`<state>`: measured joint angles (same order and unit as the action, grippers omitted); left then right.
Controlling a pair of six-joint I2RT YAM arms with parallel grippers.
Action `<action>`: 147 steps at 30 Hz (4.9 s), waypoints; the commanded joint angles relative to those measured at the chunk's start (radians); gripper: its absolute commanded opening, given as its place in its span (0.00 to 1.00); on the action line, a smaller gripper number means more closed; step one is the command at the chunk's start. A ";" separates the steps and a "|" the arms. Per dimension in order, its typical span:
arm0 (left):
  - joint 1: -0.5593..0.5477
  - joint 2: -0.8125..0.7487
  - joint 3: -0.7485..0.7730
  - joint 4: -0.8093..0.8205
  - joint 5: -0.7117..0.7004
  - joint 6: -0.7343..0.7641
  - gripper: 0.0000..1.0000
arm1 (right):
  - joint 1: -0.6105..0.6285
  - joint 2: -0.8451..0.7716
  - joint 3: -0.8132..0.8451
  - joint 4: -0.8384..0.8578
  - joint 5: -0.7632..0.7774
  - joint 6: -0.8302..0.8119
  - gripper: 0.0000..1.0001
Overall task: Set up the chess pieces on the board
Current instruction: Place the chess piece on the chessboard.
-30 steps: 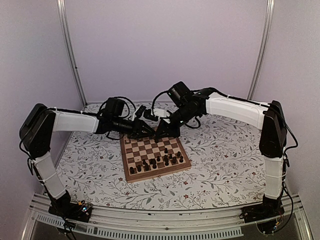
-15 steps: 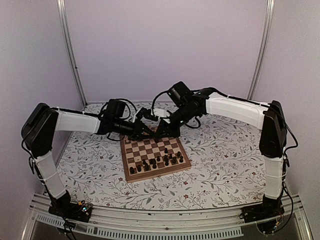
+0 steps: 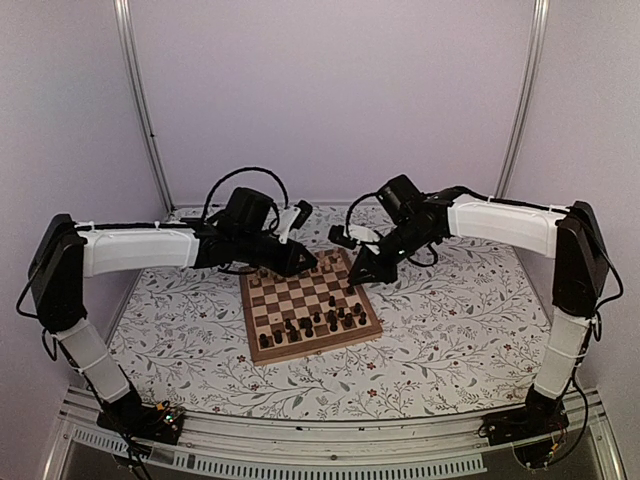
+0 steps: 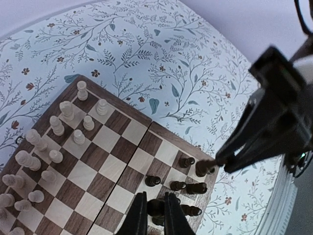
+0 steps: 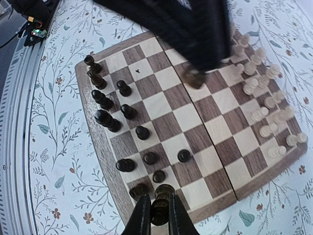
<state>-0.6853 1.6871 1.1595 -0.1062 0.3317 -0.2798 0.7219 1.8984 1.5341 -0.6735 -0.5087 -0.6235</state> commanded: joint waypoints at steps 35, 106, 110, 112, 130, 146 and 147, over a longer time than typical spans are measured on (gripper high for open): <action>-0.143 -0.223 -0.322 -0.178 -0.340 0.232 0.05 | -0.149 -0.176 -0.170 0.141 -0.079 0.011 0.05; -0.101 -0.432 -0.235 -0.007 -0.434 0.308 0.47 | -0.036 -0.090 0.004 -0.024 -0.105 -0.013 0.05; -0.078 -0.453 -0.224 0.179 -0.504 0.311 0.73 | 0.026 -0.043 0.066 -0.082 -0.070 -0.032 0.05; -0.068 -0.434 -0.201 0.229 -0.512 0.305 0.76 | 0.057 -0.011 0.100 -0.113 -0.053 -0.042 0.05; 0.101 -0.496 -0.324 0.305 -0.377 0.198 0.73 | 0.198 0.177 0.229 -0.192 0.051 -0.048 0.06; 0.100 -0.484 -0.322 0.304 -0.339 0.200 0.72 | 0.204 0.238 0.248 -0.182 0.087 -0.036 0.08; 0.099 -0.483 -0.322 0.304 -0.341 0.199 0.72 | 0.203 0.241 0.248 -0.181 0.088 -0.035 0.09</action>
<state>-0.5823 1.1915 0.8162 0.1749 -0.0208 -0.0769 0.9176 2.1120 1.7588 -0.8562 -0.4385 -0.6697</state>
